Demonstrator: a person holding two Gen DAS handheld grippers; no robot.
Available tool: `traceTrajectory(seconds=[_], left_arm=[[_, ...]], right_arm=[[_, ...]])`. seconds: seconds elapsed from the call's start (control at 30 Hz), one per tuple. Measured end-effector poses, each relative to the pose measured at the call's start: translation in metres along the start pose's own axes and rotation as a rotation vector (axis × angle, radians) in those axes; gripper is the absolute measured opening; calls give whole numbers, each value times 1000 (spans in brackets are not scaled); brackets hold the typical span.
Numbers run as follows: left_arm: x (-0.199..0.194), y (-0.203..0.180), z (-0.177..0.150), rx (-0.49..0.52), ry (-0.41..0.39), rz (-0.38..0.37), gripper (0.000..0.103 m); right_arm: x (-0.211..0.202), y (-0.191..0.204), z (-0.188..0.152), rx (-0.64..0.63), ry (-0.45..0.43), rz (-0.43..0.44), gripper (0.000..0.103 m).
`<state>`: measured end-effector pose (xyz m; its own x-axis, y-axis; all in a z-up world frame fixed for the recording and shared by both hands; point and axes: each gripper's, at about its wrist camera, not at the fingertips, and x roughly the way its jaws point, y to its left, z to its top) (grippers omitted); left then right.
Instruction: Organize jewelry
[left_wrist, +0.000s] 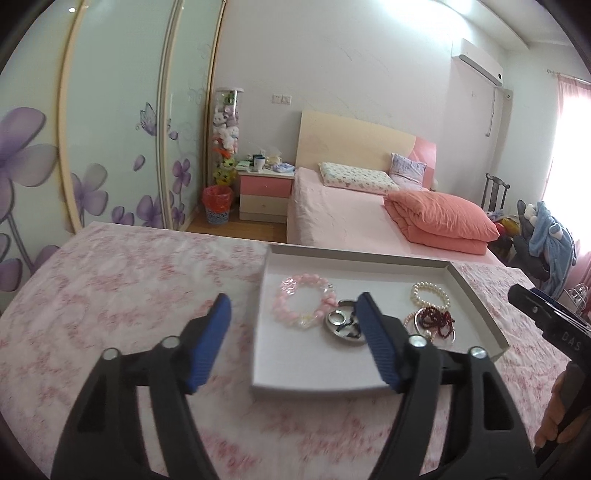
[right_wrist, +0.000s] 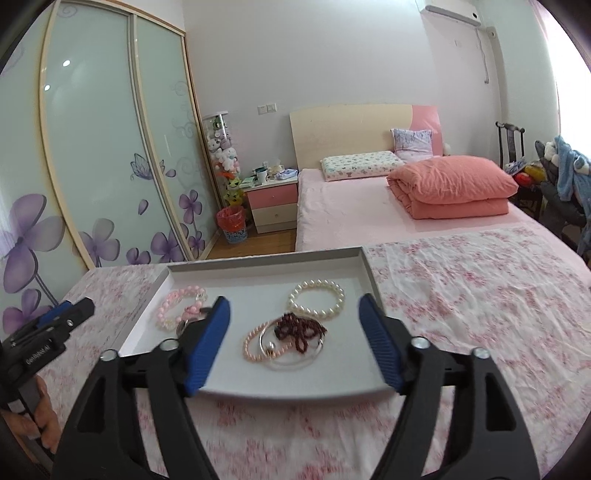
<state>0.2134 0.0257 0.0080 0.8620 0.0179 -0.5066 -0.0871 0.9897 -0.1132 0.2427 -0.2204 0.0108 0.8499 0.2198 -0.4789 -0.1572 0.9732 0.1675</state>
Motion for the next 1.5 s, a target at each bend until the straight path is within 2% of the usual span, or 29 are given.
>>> traceTrajectory(seconds=[0.2,0.3,0.5,0.77,1.5], left_arm=[[-44,2,-14,29,-54,-8,93],[-66,-1,-21,42,-91,-17,99],[-93,-8,-36,73,-129,-21,99],[-115,-17,-51,125,-188,9,99],[-120,-11,-65,100,-186,-16,99]], right_arm=[[-34,7,-16,-37,-30,-5,99],[-48,9,-21,-47,-48,-3,101],[-70,15,-36,-56,-58,2,101],[-97,27,-55,-99,-101,-4,101],[-105,27,-65,-86,-103,-2,101]])
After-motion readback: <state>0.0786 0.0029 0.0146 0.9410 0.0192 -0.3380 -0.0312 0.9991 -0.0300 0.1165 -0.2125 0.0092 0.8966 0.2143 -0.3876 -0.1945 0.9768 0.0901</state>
